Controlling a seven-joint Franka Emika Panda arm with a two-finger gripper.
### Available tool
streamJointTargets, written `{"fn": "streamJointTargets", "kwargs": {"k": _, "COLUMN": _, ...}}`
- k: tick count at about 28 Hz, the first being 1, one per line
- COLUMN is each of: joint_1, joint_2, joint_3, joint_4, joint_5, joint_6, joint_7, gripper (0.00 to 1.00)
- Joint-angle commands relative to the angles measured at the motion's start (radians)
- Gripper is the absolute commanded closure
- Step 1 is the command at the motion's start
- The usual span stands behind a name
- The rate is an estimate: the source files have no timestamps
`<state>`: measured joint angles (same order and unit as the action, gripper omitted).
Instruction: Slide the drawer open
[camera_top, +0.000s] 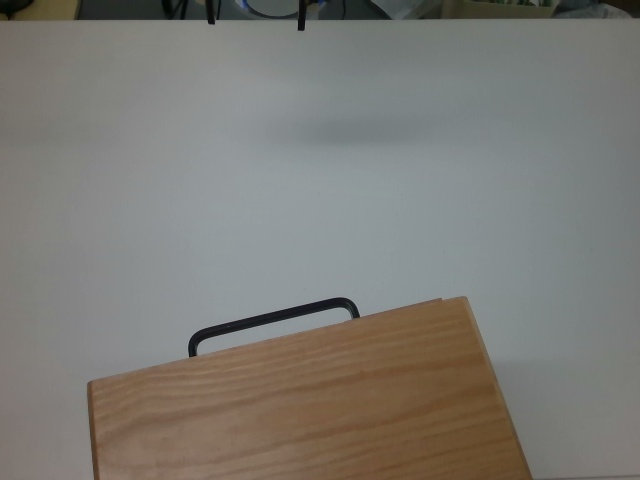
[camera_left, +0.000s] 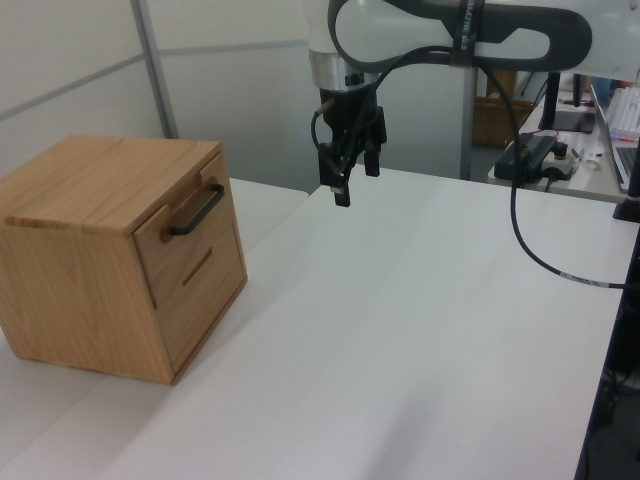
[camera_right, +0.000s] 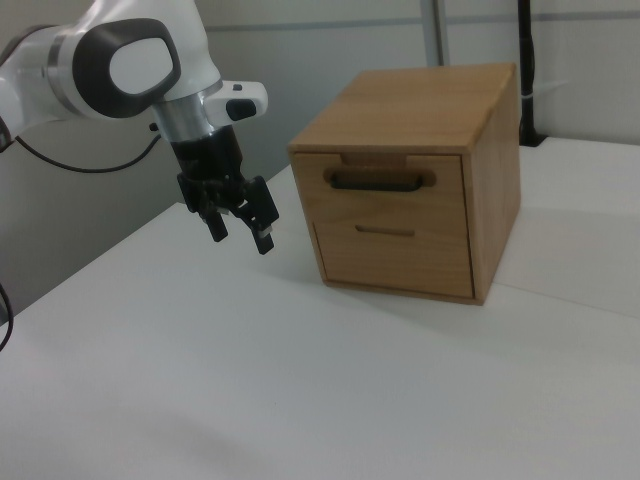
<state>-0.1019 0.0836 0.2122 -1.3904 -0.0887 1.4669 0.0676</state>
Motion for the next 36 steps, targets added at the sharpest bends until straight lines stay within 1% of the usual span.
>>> {"fn": "streamJointTargets", "kwargs": {"k": 1, "joint_1": 0.004, "joint_2": 0.046, "joint_3": 0.002, "joint_4": -0.001, "joint_5": -0.002, "joint_6": 0.012, "joint_7": -0.029, "gripper": 0.0}}
{"fn": "streamJointTargets", "kwargs": {"k": 15, "joint_1": 0.008, "joint_2": 0.064, "joint_3": 0.003, "joint_4": -0.004, "joint_5": -0.002, "joint_6": 0.013, "joint_7": -0.023, "gripper": 0.0}}
{"fn": "streamJointTargets", "kwargs": {"k": 18, "joint_1": 0.008, "joint_2": 0.062, "joint_3": 0.003, "joint_4": -0.01, "joint_5": 0.007, "joint_6": 0.061, "joint_7": -0.002, "gripper": 0.0}}
{"fn": "streamJointTargets", "kwargs": {"k": 19, "joint_1": 0.008, "joint_2": 0.05, "joint_3": 0.003, "joint_4": -0.028, "joint_5": 0.01, "joint_6": 0.085, "joint_7": 0.01, "gripper": 0.0}}
{"fn": "streamJointTargets", "kwargs": {"k": 21, "joint_1": 0.008, "joint_2": 0.013, "joint_3": 0.003, "joint_4": -0.09, "joint_5": 0.015, "joint_6": 0.142, "joint_7": 0.044, "gripper": 0.0}}
{"fn": "streamJointTargets", "kwargs": {"k": 22, "joint_1": 0.008, "joint_2": -0.026, "joint_3": 0.004, "joint_4": -0.152, "joint_5": 0.017, "joint_6": 0.206, "joint_7": 0.076, "gripper": 0.0}}
{"fn": "streamJointTargets", "kwargs": {"k": 23, "joint_1": 0.008, "joint_2": -0.045, "joint_3": 0.004, "joint_4": -0.179, "joint_5": 0.017, "joint_6": 0.233, "joint_7": 0.092, "gripper": 0.0}}
{"fn": "streamJointTargets", "kwargs": {"k": 26, "joint_1": 0.008, "joint_2": -0.099, "joint_3": 0.006, "joint_4": -0.245, "joint_5": 0.017, "joint_6": 0.268, "joint_7": 0.116, "gripper": 0.0}}
{"fn": "streamJointTargets", "kwargs": {"k": 27, "joint_1": 0.008, "joint_2": -0.132, "joint_3": 0.007, "joint_4": -0.274, "joint_5": 0.023, "joint_6": 0.268, "joint_7": 0.121, "gripper": 0.0}}
{"fn": "streamJointTargets", "kwargs": {"k": 32, "joint_1": -0.001, "joint_2": -0.249, "joint_3": 0.007, "joint_4": -0.369, "joint_5": 0.078, "joint_6": 0.265, "joint_7": 0.123, "gripper": 0.0}}
{"fn": "streamJointTargets", "kwargs": {"k": 33, "joint_1": -0.01, "joint_2": -0.304, "joint_3": 0.006, "joint_4": -0.409, "joint_5": 0.095, "joint_6": 0.259, "joint_7": 0.123, "gripper": 0.0}}
{"fn": "streamJointTargets", "kwargs": {"k": 36, "joint_1": -0.03, "joint_2": -0.379, "joint_3": 0.007, "joint_4": -0.467, "joint_5": 0.118, "joint_6": 0.251, "joint_7": 0.13, "gripper": 0.0}}
